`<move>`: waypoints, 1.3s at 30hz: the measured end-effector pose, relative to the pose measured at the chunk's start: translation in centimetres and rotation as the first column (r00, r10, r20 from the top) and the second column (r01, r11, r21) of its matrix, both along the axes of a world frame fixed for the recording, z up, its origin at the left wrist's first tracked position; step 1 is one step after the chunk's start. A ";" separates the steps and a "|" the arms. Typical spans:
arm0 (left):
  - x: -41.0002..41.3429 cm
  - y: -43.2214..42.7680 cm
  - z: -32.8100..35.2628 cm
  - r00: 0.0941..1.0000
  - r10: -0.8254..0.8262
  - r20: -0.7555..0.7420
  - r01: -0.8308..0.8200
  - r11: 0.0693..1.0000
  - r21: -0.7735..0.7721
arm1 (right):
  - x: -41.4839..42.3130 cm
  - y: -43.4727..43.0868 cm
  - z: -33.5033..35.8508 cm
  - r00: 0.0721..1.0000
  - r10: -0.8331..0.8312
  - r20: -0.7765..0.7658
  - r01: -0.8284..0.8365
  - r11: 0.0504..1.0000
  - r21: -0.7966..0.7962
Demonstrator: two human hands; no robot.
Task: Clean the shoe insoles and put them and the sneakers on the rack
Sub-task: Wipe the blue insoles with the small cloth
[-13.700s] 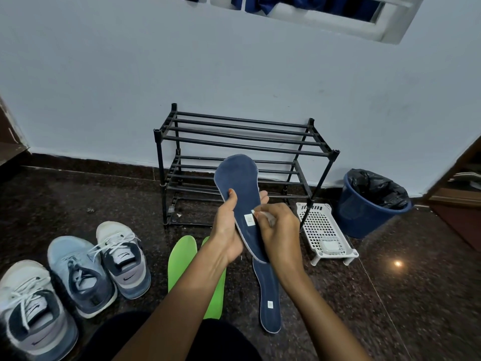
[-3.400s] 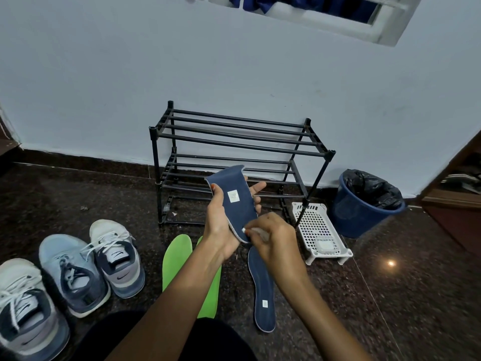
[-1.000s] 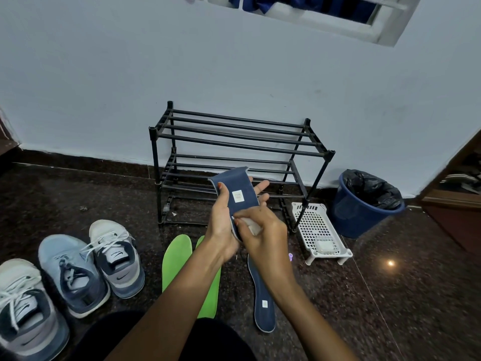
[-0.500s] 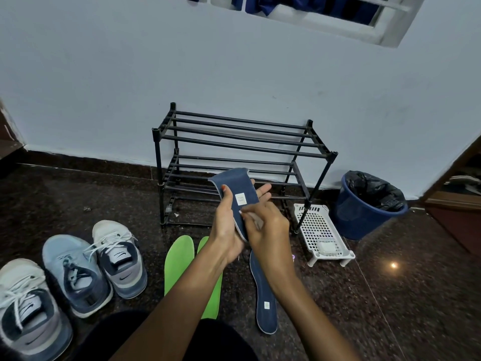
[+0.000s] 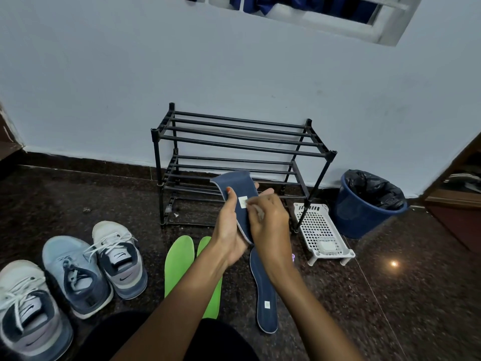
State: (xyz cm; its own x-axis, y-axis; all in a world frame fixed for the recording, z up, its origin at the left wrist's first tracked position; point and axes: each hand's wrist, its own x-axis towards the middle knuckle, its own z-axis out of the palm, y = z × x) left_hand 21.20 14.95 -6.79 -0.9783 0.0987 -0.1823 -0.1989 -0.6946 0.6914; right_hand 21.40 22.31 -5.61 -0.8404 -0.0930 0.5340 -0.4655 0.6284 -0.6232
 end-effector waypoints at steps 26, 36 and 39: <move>-0.5 0.0 0.1 0.999 0.013 -0.051 -0.013 1.000 -0.002 | 1.4 4.3 -0.8 0.916 0.197 0.350 0.005 0.866 -0.500; -1.6 0.9 -1.8 0.999 -0.040 -0.001 0.039 0.993 -0.107 | -0.2 5.7 -4.0 0.768 0.332 0.547 0.151 0.736 -0.659; -3.2 0.8 -2.7 0.990 0.110 0.087 -0.093 0.980 -0.176 | -0.6 6.1 -5.7 0.747 0.333 0.575 0.174 0.737 -0.653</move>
State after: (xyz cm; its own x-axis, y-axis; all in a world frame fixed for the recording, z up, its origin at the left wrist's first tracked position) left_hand 18.01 15.79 -9.50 -0.9589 -0.0409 -0.2809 -0.2042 -0.5879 0.7827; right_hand 20.82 28.41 -11.27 -0.9866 -0.0346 -0.1596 0.1614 -0.0589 -0.9851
